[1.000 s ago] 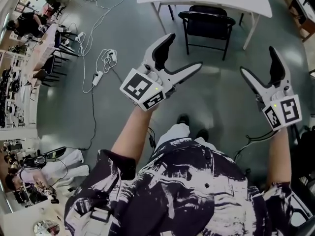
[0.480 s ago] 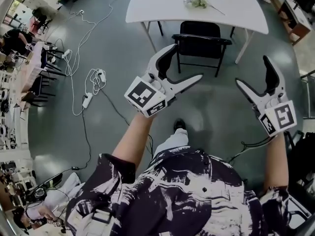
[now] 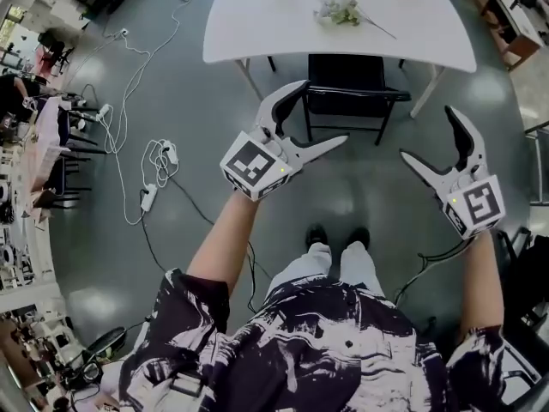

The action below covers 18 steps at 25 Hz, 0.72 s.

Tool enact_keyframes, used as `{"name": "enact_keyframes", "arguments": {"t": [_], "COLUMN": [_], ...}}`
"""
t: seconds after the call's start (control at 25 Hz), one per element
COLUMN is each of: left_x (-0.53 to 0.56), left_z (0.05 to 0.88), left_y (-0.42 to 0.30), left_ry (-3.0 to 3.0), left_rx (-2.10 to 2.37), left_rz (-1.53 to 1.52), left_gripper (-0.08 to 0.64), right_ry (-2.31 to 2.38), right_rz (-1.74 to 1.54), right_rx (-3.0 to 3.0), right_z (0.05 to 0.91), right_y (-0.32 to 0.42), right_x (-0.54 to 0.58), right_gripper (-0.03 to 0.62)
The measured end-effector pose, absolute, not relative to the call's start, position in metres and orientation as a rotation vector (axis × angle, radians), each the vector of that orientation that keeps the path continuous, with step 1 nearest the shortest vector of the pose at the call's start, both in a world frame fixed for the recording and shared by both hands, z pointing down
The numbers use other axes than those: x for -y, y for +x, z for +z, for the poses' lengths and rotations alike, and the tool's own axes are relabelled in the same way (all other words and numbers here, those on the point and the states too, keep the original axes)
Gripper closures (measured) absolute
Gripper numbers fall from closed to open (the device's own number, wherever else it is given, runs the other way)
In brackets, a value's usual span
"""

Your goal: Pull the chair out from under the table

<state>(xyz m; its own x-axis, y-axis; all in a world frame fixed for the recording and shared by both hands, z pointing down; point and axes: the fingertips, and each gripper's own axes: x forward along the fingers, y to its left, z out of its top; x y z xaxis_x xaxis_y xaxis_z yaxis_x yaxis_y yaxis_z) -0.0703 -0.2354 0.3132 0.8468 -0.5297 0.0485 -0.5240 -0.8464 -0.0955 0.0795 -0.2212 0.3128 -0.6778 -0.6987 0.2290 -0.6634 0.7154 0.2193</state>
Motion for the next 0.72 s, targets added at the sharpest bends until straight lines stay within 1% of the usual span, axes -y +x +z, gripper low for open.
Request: {"name": "enact_keyframes", "arguments": {"t": [0.08, 0.2, 0.36, 0.56, 0.68, 0.72], "left_x": [0.260, 0.297, 0.343, 0.394, 0.415, 0.420], "left_z": [0.332, 0.386, 0.477, 0.585, 0.635, 0.646], "left_y": [-0.063, -0.055, -0.054, -0.049, -0.042, -0.041], "left_ry": [-2.922, -2.833, -2.652, -2.543, -2.462, -2.437], "left_rx": [-0.810, -0.758, -0.649, -0.534, -0.481, -0.484], "left_rz": [-0.217, -0.485, -0.893, -1.211, -1.362, -1.389], "left_gripper": [0.132, 0.132, 0.133, 0.133, 0.133, 0.133], "right_ry": [1.003, 0.845, 0.632, 0.414, 0.338, 0.320], "right_rz": [-0.181, -0.266, -0.404, -0.460, -0.478, -0.493], "right_rx": [2.592, 2.454, 2.180, 1.960, 1.875, 1.848], "right_z": [0.332, 0.383, 0.470, 0.589, 0.648, 0.663], "right_y": [0.079, 0.082, 0.088, 0.088, 0.095, 0.096], "right_x": [0.246, 0.291, 0.351, 0.406, 0.429, 0.433], "right_gripper": [0.107, 0.107, 0.107, 0.114, 0.145, 0.173]}}
